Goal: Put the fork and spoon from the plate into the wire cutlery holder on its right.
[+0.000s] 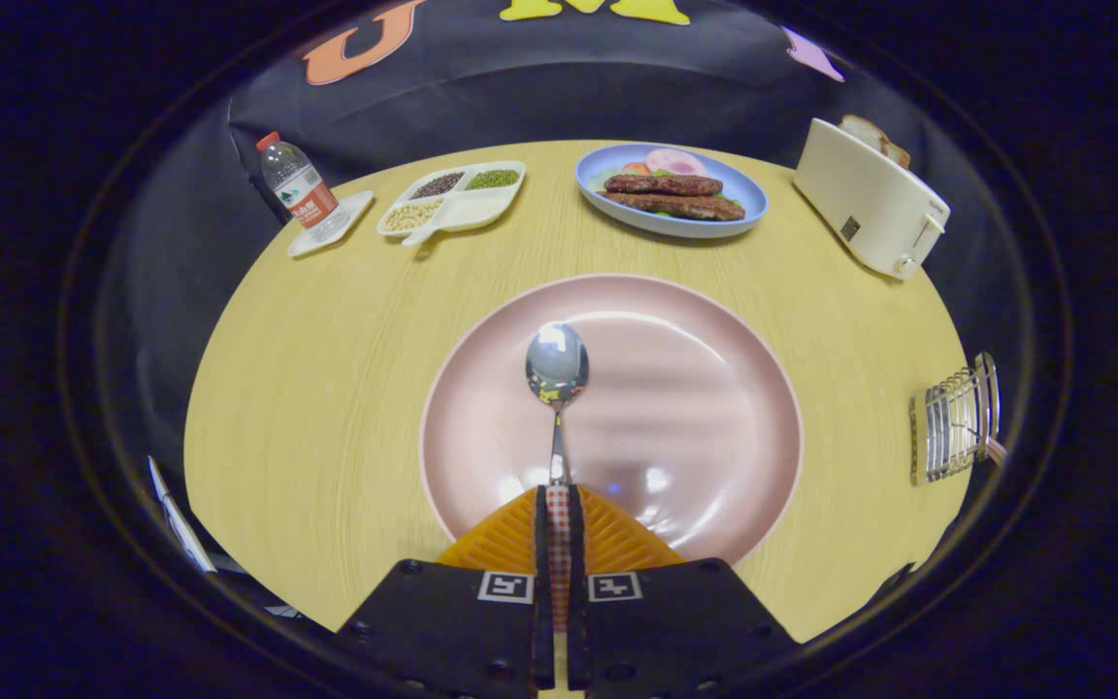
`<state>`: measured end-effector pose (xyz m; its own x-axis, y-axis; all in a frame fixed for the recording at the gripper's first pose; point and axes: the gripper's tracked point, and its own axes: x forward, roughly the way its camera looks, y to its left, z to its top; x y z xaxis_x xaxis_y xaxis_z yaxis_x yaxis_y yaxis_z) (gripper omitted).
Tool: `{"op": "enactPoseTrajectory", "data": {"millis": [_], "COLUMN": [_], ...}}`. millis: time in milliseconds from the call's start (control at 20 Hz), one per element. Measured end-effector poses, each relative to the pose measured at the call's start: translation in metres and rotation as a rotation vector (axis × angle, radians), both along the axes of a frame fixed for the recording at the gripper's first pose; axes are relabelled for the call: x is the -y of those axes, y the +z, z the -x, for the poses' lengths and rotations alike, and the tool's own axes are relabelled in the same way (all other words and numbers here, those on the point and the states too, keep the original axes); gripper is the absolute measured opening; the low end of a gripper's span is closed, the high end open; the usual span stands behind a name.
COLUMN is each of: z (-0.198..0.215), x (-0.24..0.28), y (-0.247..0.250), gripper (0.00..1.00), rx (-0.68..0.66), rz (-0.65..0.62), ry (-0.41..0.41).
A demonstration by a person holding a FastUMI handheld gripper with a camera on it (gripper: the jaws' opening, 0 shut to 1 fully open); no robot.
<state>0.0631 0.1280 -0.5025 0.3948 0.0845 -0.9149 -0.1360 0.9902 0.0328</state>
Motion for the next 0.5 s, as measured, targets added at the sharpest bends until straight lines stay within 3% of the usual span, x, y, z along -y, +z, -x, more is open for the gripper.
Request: {"op": "enactPoseTrajectory", "data": {"millis": [500], "z": [0.021], "x": [0.043], "y": [0.079], "gripper": [0.06], "rx": [0.019], "rz": [0.001], "ry": [0.004]}}
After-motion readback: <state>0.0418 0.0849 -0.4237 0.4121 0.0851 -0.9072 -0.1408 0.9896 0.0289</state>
